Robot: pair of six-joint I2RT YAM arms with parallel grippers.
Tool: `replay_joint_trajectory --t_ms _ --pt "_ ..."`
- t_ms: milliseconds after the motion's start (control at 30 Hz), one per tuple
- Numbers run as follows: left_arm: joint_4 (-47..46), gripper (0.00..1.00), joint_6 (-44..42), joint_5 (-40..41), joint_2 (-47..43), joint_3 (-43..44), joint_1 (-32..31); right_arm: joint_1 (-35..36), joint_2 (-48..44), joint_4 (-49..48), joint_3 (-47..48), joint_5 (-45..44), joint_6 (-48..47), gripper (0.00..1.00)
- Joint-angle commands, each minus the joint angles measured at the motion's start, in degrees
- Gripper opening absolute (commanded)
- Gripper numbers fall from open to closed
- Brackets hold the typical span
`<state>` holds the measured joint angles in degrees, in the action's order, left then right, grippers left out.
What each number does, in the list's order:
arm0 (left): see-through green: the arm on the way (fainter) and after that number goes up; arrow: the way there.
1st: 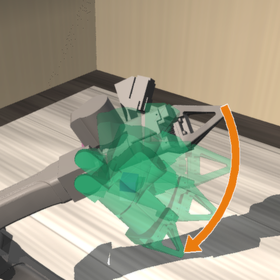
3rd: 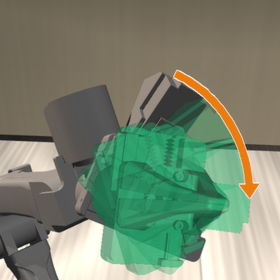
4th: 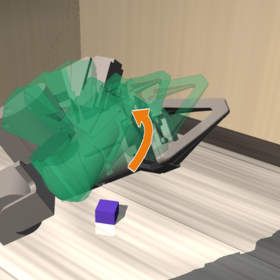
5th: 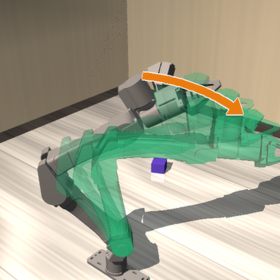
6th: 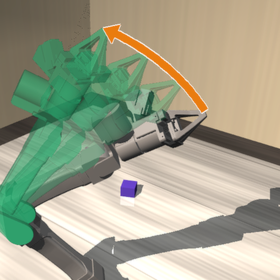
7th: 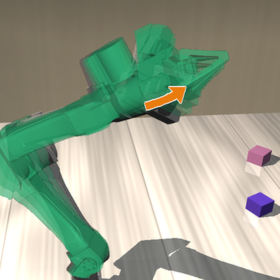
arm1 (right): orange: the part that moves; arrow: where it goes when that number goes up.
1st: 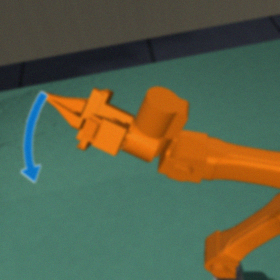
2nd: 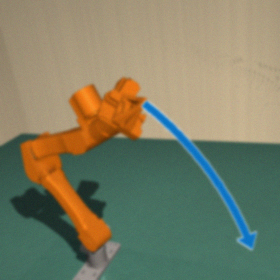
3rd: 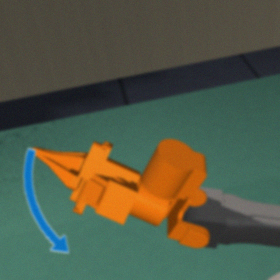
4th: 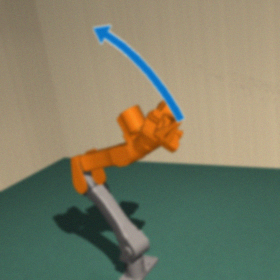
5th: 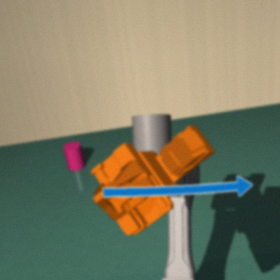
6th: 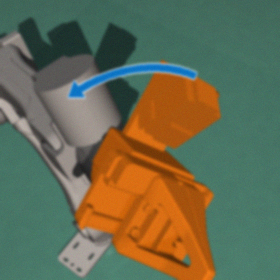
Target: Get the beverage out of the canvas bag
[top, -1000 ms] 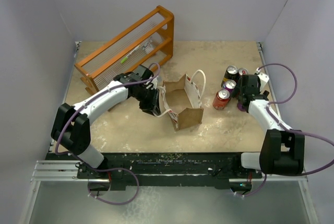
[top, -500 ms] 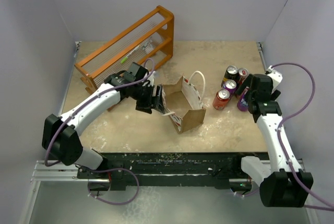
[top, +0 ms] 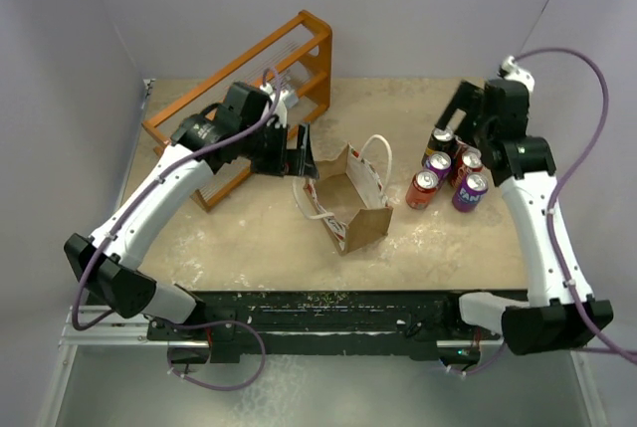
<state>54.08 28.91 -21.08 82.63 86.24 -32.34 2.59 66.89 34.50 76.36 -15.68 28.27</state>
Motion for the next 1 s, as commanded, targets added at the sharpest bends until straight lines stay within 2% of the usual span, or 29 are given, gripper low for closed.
replay_joint_trajectory --t_ms 0,100,200,333,400,633,767,967 --pt "4.51 0.99 -4.75 6.92 1.17 13.62 1.28 9.95 5.96 6.64 17.95 1.17 -2.47 1.0" --pt "8.36 0.99 -6.39 11.97 2.81 22.65 2.11 16.14 12.24 13.95 30.18 0.41 -1.07 1.0" --pt "11.19 0.99 -7.93 17.47 3.57 31.72 2.53 19.8 13.33 16.5 38.43 1.52 -2.84 1.0" --pt "12.44 0.99 -10.37 25.69 2.1 42.52 2.63 19.9 8.07 13.59 42.52 3.43 -6.81 1.0" --pt "11.07 0.99 -12.4 29.0 -0.23 44.52 2.67 19.91 3.83 11.25 42.05 2.23 -9.74 1.0" --pt "4.03 0.99 -16.31 40.44 -12.86 40.19 2.63 19.89 -4.94 13.38 43.32 -6.68 -14.19 1.0" --pt "1.85 0.99 -16.4 43.82 -19.26 36.65 2.63 19.9 -9.74 13.8 38.31 -10.76 -13.81 1.0" --pt "4.79 0.99 -15.68 47.53 -22.89 34.19 2.57 19.91 -11.77 14.17 32.51 -10.47 -9.31 1.0"
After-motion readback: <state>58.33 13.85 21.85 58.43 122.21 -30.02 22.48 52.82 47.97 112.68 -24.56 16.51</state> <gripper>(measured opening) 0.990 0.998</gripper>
